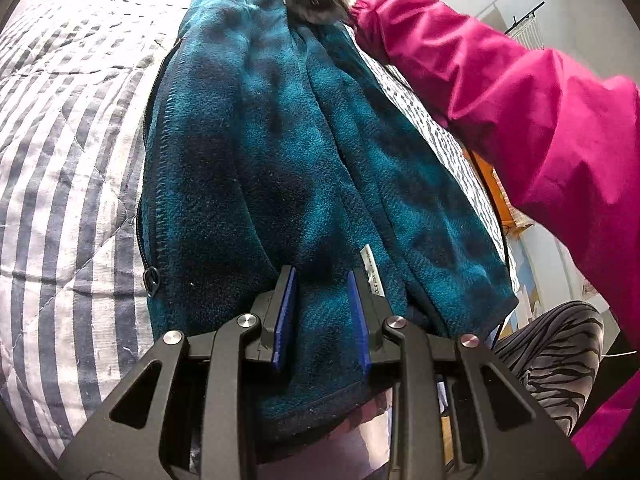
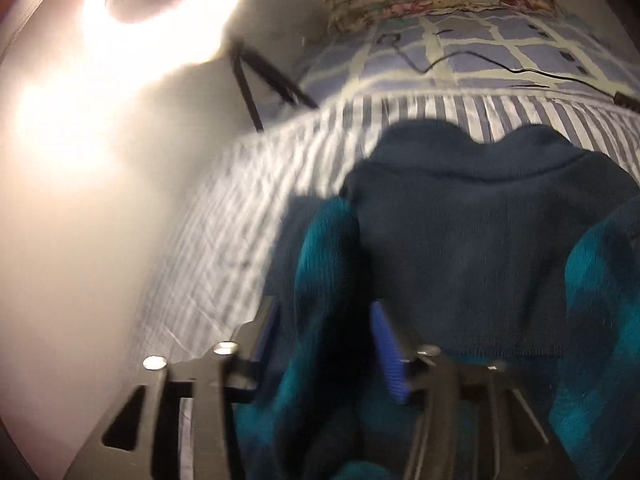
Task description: Fold large clothes
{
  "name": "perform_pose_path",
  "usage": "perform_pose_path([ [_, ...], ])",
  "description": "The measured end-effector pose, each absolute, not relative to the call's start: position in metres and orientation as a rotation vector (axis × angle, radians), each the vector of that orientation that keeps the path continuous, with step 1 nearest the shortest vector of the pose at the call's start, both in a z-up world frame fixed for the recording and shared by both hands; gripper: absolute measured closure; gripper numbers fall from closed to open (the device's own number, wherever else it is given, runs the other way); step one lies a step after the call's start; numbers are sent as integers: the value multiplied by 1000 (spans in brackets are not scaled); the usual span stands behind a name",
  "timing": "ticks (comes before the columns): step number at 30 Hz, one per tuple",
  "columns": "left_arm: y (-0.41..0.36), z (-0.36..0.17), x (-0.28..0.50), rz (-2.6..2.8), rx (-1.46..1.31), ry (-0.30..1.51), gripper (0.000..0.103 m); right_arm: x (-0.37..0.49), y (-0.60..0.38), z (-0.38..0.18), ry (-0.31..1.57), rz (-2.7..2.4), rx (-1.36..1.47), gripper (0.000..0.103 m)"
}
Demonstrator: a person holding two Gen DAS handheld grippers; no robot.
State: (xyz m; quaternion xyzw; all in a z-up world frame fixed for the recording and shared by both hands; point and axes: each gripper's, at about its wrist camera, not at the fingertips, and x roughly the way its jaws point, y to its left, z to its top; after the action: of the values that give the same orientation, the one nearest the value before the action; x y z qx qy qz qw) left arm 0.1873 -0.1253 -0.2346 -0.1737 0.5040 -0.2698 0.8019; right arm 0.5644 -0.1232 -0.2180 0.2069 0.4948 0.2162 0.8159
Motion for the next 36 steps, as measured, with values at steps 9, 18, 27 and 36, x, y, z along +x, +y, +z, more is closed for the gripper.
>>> perform_pose_path([
  [9, -127, -234, 187, -584, -358, 1077, 78, 576, -108, -210, 1001, 485, 430, 98],
  [18, -128, -234, 188, -578, -353, 1074, 77, 592, -112, -248, 1109, 284, 288, 94],
  [27, -123, -224, 184, -593, -358, 1096, 76, 522, -174, -156, 1003, 419, 368, 68],
  [36, -79, -171, 158, -589, -335, 1021, 76, 388, -259, -69, 953, 444, 369, 66],
])
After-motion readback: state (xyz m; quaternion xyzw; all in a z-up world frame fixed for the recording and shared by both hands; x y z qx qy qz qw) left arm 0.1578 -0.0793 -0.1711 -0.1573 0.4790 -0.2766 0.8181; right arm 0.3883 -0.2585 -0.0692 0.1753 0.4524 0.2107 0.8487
